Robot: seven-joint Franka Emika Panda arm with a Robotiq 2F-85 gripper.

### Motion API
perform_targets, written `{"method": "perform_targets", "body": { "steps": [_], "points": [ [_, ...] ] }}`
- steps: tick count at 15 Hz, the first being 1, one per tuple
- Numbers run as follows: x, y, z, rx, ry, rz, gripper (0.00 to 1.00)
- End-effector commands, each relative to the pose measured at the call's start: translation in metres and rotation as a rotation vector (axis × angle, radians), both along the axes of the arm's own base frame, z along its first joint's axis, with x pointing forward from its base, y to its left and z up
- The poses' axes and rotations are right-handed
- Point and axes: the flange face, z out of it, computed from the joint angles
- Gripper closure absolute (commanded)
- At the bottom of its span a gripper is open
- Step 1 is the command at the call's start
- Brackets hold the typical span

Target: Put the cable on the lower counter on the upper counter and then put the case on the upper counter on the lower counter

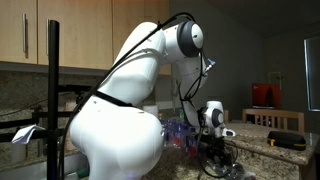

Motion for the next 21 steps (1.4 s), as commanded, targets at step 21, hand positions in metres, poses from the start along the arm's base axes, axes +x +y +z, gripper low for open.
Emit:
{"method": "perform_targets", "body": {
  "steps": [21],
  "points": [
    [-0.009,-0.029,0.139,0.051,-0.081,0.098,0.92]
  ]
}}
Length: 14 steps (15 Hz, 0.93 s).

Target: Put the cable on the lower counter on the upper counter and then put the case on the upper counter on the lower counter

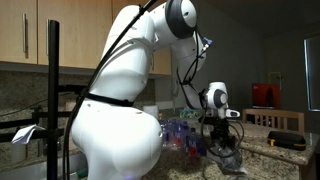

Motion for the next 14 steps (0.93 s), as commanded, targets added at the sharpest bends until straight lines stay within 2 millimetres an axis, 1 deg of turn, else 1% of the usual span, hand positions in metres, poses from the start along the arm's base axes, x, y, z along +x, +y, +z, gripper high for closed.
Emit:
{"method": "perform_targets", "body": {
  "steps": [1,3,7,8,9,10,11,14],
  "points": [
    [-0.01,-0.006,0.048,0.025,-0.004,0.059,0.92],
    [-0.009,-0.009,0.071,0.017,-0.021,0.057,0.91],
    [-0.007,-0.013,0.124,-0.03,-0.072,0.043,0.93],
    [-0.007,-0.013,0.133,-0.039,-0.066,0.059,0.92],
    [-0.012,-0.012,0.135,-0.047,-0.001,0.124,0.93],
    [-0.003,-0.009,0.121,-0.025,-0.048,0.058,0.92],
    [-0.004,-0.008,0.126,-0.027,-0.042,0.063,0.92],
    [-0.003,-0.007,0.12,-0.027,-0.035,0.065,0.92]
  ]
}}
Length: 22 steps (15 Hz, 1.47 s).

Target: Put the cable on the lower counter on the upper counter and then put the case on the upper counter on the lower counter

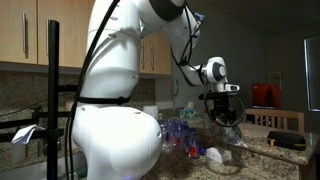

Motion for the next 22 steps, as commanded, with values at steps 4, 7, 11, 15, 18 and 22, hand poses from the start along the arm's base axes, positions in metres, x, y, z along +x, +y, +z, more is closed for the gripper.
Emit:
{"method": "perform_targets", "body": {
  "steps": [4,7,11,15,18,22],
  "points": [
    [0.007,0.006,0.002,-0.03,-0.065,0.013,0.93],
    [0.034,0.024,0.022,-0.044,-0.239,0.062,0.94],
    [0.089,0.05,0.057,-0.088,-0.464,0.167,0.94],
    [0.139,0.07,0.096,-0.076,-0.684,0.119,0.93],
    [0.158,0.082,0.112,-0.082,-0.84,0.121,0.94],
    [0.165,0.085,0.121,-0.079,-0.873,0.113,0.94]
  ]
}}
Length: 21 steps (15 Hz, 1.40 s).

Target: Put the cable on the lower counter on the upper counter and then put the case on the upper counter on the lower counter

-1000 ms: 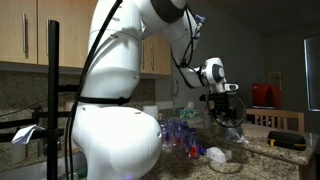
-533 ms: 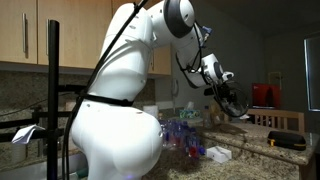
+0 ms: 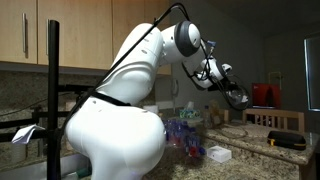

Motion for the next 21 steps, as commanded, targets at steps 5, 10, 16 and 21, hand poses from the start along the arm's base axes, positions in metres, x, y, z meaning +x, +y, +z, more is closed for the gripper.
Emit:
{"method": "perform_targets", "body": {
  "steps": [5,10,16,21],
  "points": [
    [-0.004,0.002,0.014,-0.014,0.099,0.026,0.69],
    [-0.004,-0.003,0.03,-0.097,0.212,0.02,0.46],
    [0.0,-0.022,0.108,-0.164,0.131,-0.018,0.07],
    [-0.019,-0.018,0.175,-0.12,0.053,0.064,0.0]
  ]
}}
